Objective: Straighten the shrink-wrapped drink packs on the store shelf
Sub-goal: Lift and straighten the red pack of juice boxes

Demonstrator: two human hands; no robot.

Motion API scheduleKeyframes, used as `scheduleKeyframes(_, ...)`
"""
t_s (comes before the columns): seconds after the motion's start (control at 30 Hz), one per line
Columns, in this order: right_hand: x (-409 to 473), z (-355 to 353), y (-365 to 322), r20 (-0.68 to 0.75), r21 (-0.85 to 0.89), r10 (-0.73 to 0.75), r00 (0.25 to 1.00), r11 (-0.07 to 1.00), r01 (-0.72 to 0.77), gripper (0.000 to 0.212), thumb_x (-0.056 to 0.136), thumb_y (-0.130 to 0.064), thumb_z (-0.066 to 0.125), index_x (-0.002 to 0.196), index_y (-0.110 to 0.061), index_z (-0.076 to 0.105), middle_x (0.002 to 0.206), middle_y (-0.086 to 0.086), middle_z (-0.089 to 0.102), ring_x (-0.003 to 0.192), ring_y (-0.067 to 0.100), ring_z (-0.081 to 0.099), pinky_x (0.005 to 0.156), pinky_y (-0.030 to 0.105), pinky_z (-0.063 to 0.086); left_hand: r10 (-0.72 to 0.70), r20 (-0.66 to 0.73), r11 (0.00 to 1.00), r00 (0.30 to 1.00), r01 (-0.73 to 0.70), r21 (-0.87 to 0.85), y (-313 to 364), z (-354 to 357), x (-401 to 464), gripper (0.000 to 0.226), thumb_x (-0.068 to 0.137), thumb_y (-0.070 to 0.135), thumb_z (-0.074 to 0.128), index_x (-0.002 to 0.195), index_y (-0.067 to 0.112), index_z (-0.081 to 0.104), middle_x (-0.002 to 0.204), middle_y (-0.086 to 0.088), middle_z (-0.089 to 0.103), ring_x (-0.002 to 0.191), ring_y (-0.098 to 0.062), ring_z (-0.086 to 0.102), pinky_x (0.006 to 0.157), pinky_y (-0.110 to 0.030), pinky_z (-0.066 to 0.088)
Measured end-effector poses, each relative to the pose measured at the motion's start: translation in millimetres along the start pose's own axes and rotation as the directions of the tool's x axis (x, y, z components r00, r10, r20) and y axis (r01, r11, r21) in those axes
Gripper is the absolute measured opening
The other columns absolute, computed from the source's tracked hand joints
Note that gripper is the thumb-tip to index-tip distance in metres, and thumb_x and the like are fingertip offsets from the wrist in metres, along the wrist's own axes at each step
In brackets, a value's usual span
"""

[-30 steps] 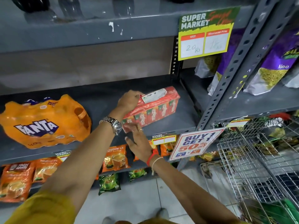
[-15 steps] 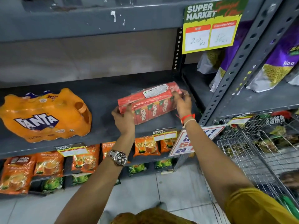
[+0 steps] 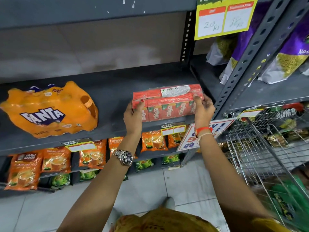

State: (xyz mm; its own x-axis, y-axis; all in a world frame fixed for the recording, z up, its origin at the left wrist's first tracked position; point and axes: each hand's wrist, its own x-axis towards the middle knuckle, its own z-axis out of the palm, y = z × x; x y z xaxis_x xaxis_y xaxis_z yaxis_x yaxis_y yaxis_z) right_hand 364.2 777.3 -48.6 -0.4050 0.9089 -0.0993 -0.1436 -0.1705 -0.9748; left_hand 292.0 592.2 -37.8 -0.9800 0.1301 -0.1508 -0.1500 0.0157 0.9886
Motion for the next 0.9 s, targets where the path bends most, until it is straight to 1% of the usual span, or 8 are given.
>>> scheduleKeyframes(0.17,-2.0,-3.0,-3.7,0.049,0.031,0.008,0.999,0.999,-0.009,0.034,0.085,-0.015,0.064,0.116,-0.006,0.057,0.092,-0.006,0.063,0.090,0.010,0.060,0.072,0.010,0.048,0.101,-0.031,0.995,0.994,-0.100,0.026,-5.7,1.2,-13.5,0.029,0.086,0.036,0.059,0.108,0.017,0.064,0.105,-0.004,0.071,0.099,-0.020,0.067,0.090,-0.036,0.053)
scheduleKeyframes(0.27,-4.2,-2.3,-3.3,0.039,0.053,0.012,0.999,0.998,-0.014,0.038,0.085,-0.015,0.064,0.120,-0.002,0.055,0.096,-0.001,0.063,0.093,0.013,0.061,0.076,0.014,0.050,0.097,-0.022,0.995,0.995,-0.097,0.027,-5.1,1.0,-12.7,0.028,0.087,0.033,0.058,0.109,0.017,0.063,0.105,-0.005,0.071,0.098,-0.020,0.067,0.089,-0.034,0.053)
scheduleKeyframes(0.5,-10.5,-2.8,3.2,-0.029,0.029,-0.018,0.999,0.999,0.018,0.037,0.085,-0.019,0.064,0.119,-0.006,0.057,0.103,0.006,0.063,0.096,0.016,0.060,0.084,0.023,0.050,0.112,0.020,0.993,0.994,-0.112,0.038,-6.9,-2.6,-10.4,0.021,0.087,0.034,0.058,0.104,0.022,0.063,0.104,-0.005,0.071,0.098,-0.019,0.067,0.091,-0.035,0.053)
scheduleKeyframes(0.63,-12.4,-0.1,6.1,-0.077,-0.015,-0.049,0.996,0.999,0.048,0.037,0.086,-0.022,0.063,0.119,-0.005,0.057,0.103,0.004,0.063,0.093,0.010,0.059,0.074,0.010,0.049,0.112,0.017,0.993,0.994,-0.113,0.044,-6.6,-2.0,-9.5,0.015,0.087,0.035,0.058,0.100,0.028,0.061,0.101,-0.002,0.070,0.099,-0.020,0.067,0.091,-0.032,0.052)
scheduleKeyframes(0.7,-15.0,0.7,6.5,-0.083,-0.026,-0.051,0.995,0.998,0.049,0.039,0.087,-0.025,0.062,0.120,-0.005,0.057,0.104,0.002,0.063,0.094,0.009,0.060,0.074,0.007,0.048,0.106,0.018,0.993,0.994,-0.107,0.058,-7.0,-3.4,-8.8,0.013,0.087,0.036,0.058,0.098,0.031,0.061,0.102,-0.001,0.070,0.100,-0.019,0.067,0.093,-0.035,0.052)
scheduleKeyframes(0.8,-23.5,-0.9,10.5,-0.083,0.003,-0.036,0.996,0.999,0.036,0.044,0.092,-0.029,0.055,0.129,-0.005,0.051,0.123,0.007,0.061,0.114,0.015,0.057,0.095,0.017,0.047,0.127,0.064,0.990,0.990,-0.131,0.054,-5.9,-8.1,-10.4,0.018,0.088,0.035,0.057,0.104,0.028,0.060,0.109,-0.005,0.069,0.103,-0.019,0.066,0.096,-0.040,0.051)
scheduleKeyframes(0.83,-29.1,-1.8,13.5,-0.095,0.023,-0.033,0.995,0.999,0.035,0.046,0.093,-0.031,0.051,0.132,-0.007,0.048,0.131,0.008,0.057,0.121,0.016,0.054,0.101,0.022,0.045,0.135,0.075,0.990,0.988,-0.138,0.034,-5.6,-10.2,-14.3,0.023,0.089,0.034,0.055,0.109,0.024,0.059,0.114,-0.005,0.068,0.106,-0.018,0.064,0.096,-0.037,0.051)
scheduleKeyframes(0.9,-45.2,-1.0,24.6,-0.163,0.027,-0.052,0.985,0.998,0.057,0.043,0.095,-0.030,0.045,0.132,-0.009,0.047,0.135,0.009,0.054,0.123,0.017,0.053,0.103,0.026,0.044,0.117,0.051,0.993,0.992,-0.116,-0.019,-8.8,-21.1,-25.3,0.037,0.091,0.029,0.053,0.127,0.017,0.051,0.129,0.003,0.058,0.118,-0.010,0.055,0.097,-0.021,0.045)
